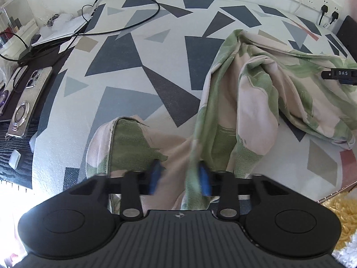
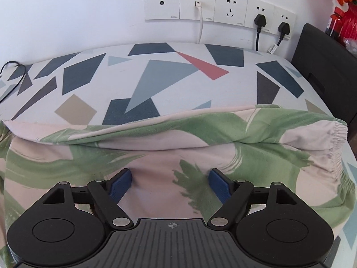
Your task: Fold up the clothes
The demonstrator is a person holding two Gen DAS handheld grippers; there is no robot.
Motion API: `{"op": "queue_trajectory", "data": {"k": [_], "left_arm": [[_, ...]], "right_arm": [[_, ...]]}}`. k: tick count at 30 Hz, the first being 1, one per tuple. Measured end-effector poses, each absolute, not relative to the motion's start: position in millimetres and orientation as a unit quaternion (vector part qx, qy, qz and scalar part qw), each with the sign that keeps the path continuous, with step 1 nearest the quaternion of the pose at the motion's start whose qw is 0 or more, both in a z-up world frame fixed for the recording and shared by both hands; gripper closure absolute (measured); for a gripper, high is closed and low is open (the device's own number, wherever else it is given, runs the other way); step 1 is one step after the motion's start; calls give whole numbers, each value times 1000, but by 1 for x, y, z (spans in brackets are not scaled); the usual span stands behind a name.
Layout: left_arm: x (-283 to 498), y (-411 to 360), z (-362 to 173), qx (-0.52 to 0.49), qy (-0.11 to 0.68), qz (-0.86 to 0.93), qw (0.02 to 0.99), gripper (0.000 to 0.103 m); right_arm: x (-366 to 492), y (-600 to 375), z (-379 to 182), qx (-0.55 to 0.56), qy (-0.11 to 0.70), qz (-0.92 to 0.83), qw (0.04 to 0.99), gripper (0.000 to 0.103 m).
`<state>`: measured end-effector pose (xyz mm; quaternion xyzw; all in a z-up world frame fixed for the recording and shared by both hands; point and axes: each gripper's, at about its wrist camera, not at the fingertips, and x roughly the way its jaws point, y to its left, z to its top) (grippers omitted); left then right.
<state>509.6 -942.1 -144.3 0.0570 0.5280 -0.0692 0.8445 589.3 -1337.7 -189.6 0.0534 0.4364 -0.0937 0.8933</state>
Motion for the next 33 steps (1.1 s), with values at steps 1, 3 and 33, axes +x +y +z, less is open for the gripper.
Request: {"op": "queue_trajectory", "data": {"k": [1, 3, 33], "left_arm": [[511, -943, -142, 57, 521, -63, 850, 97], [513, -944, -135, 57, 505, -51, 860, 102], [708, -831, -58, -130, 383, 71, 912, 51]], "right_arm": [[590, -1339, -190, 53, 436, -93, 893, 28], [590, -1340, -190, 52, 434, -90, 895, 27], [592, -1339, -192, 70, 425, -127, 893, 26]]}}
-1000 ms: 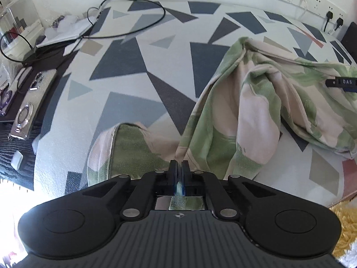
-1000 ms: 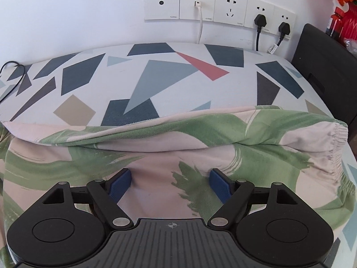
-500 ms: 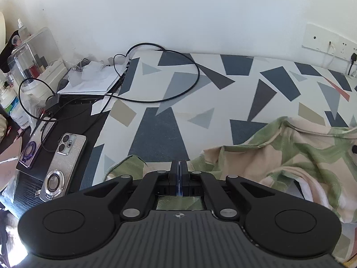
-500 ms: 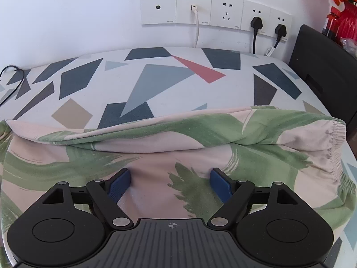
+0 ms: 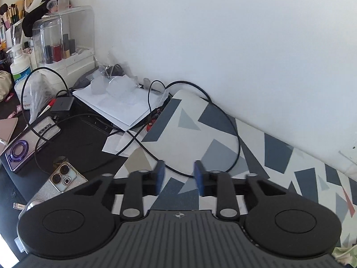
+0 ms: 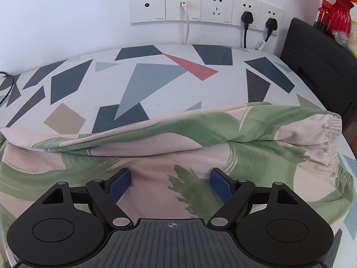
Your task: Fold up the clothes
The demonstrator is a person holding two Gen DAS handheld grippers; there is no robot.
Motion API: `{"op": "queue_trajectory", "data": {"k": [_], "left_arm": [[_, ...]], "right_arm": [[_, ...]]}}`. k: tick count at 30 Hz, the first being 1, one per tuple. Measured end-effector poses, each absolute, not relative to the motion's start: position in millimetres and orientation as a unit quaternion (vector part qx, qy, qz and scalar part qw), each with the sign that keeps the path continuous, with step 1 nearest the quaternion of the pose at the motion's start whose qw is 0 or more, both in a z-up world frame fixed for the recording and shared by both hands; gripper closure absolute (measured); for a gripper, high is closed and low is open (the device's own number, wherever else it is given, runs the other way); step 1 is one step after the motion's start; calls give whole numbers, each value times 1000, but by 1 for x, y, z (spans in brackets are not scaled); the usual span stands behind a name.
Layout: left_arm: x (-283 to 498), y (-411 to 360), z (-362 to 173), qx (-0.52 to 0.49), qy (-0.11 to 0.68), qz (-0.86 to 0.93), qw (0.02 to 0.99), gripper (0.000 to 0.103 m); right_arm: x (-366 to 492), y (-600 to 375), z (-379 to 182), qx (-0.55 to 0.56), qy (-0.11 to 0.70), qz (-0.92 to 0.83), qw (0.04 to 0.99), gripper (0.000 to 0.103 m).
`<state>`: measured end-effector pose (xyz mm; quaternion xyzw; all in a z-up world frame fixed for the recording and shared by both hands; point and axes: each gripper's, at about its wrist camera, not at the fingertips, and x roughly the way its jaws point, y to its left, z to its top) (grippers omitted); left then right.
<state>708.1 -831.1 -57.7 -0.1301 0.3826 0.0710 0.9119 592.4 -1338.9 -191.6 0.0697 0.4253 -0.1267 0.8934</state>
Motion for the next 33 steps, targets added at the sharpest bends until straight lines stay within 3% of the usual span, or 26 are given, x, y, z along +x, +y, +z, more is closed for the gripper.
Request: {"op": "queue_trajectory", "data": {"k": [1, 10, 11, 12, 14, 22, 24, 28, 33], "left_arm": [[699, -828, -59, -138, 384, 65, 910, 34], [596, -781, -111, -296, 435, 83, 846, 34], [586, -776, -116, -309, 437, 95, 839, 34], [576, -773, -117, -315, 436, 107, 836, 34], [557, -767, -114, -320, 430, 127, 835, 34], [489, -739, -72, -340, 363, 190, 847, 34], [480, -729, -65, -356, 346, 188, 848, 34], [480, -698, -71, -397, 328, 162, 842, 33], [497, -658, -96, -396, 340, 133, 843, 33]], "right_arm": [[592, -1339, -192, 69, 423, -128, 894, 26], [609, -1340, -188, 74, 447, -130, 882, 21], [614, -1339, -186, 75, 452, -128, 880, 26], [619, -1337, -181, 77, 457, -123, 878, 39], [629, -1326, -165, 78, 452, -88, 884, 48], [642, -1235, -68, 88, 319, 166, 929, 48], [642, -1196, -52, 45, 290, 218, 931, 41], [635, -1101, -41, -91, 239, 326, 910, 39], [615, -972, -75, -198, 258, 435, 839, 38]]}}
